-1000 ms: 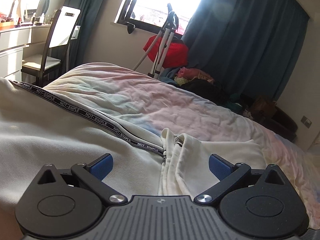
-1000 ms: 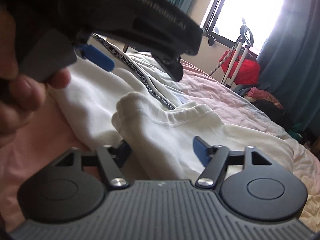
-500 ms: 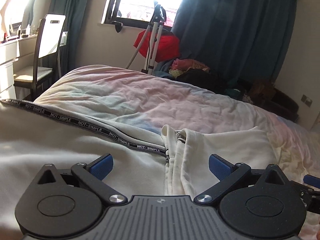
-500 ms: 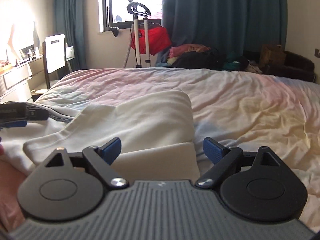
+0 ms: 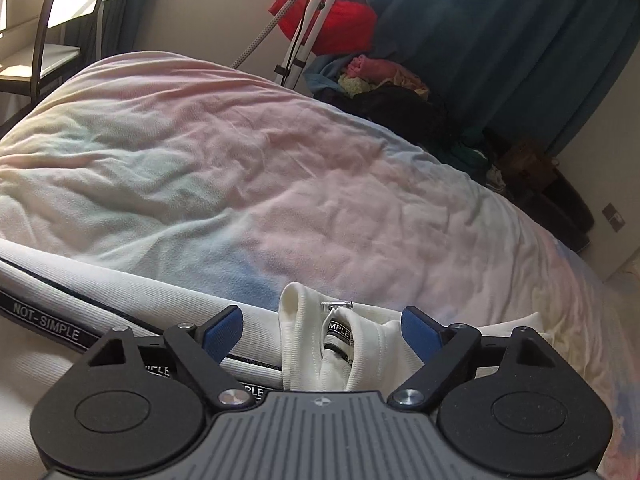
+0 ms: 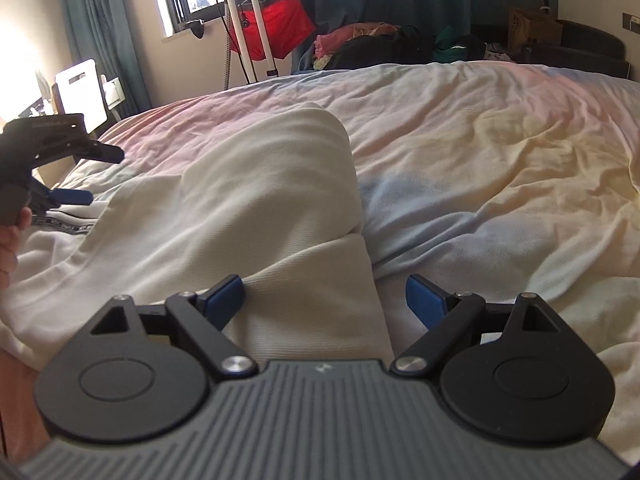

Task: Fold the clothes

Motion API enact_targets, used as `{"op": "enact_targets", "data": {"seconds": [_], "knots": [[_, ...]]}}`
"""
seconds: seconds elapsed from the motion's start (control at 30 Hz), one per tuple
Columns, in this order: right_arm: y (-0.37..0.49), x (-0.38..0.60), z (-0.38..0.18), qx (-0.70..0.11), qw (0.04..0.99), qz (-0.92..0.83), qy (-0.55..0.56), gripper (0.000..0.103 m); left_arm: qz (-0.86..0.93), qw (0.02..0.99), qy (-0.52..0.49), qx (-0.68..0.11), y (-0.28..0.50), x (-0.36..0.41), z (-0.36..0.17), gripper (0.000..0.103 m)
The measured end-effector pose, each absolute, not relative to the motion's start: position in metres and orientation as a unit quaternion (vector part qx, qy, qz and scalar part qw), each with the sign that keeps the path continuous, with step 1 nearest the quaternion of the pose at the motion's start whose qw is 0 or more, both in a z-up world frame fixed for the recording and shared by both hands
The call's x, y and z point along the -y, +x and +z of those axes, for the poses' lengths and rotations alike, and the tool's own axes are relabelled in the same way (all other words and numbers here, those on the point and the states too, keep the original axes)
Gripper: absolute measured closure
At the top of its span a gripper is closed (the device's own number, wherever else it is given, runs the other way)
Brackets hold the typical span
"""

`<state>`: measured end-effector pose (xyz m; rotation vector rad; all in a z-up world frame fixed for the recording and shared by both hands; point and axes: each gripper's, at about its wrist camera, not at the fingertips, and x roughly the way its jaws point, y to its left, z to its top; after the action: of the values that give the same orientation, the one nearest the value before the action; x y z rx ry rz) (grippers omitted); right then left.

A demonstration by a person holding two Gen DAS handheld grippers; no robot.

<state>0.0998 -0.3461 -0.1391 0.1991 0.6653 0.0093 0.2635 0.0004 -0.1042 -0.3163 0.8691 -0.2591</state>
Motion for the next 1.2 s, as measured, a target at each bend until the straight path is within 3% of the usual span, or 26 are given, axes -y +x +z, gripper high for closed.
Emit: {"op": "enact_targets", "data": {"seconds": [0.1, 0.37, 0.5, 0.6, 0.9, 1.0, 1.13, 1.2], "knots": [[0.109, 0.351, -0.14, -0.322, 0.941, 0.019, 0.106, 0.013, -0.138, 0.873, -0.125, -0.452, 0.276, 0.017, -0.116, 0.017], [0.127, 0.355, -0.142, -0.314, 0.941, 0.036, 0.12, 0.013, -0.151, 0.868, 0.02, -0.472, 0.27, 0.05, -0.119, 0.069], [0.122, 0.359, -0.136, -0.296, 0.944, 0.037, 0.14, 0.013, -0.123, 0.873, -0.013, -0.472, 0.26, 0.039, -0.098, 0.081], [0.119, 0.359, -0.13, -0.284, 0.947, 0.038, 0.145, 0.013, -0.089, 0.887, -0.057, -0.449, 0.24, 0.021, -0.078, 0.082], [0.125, 0.346, -0.149, -0.322, 0.939, 0.04, 0.112, 0.013, -0.069, 0.898, -0.073, -0.429, 0.234, 0.002, -0.119, 0.072], [0.122, 0.353, -0.154, -0.329, 0.929, 0.05, 0.16, 0.013, -0.064, 0.906, -0.064, -0.414, 0.223, 0.004, -0.113, 0.065], [0.114, 0.356, -0.144, -0.305, 0.938, 0.045, 0.16, 0.013, -0.057, 0.918, -0.056, -0.387, 0.197, 0.002, -0.096, 0.039], [0.109, 0.357, -0.139, -0.295, 0.94, 0.045, 0.163, 0.013, -0.053, 0.929, -0.051, -0.363, 0.174, -0.001, -0.084, 0.034]]}}
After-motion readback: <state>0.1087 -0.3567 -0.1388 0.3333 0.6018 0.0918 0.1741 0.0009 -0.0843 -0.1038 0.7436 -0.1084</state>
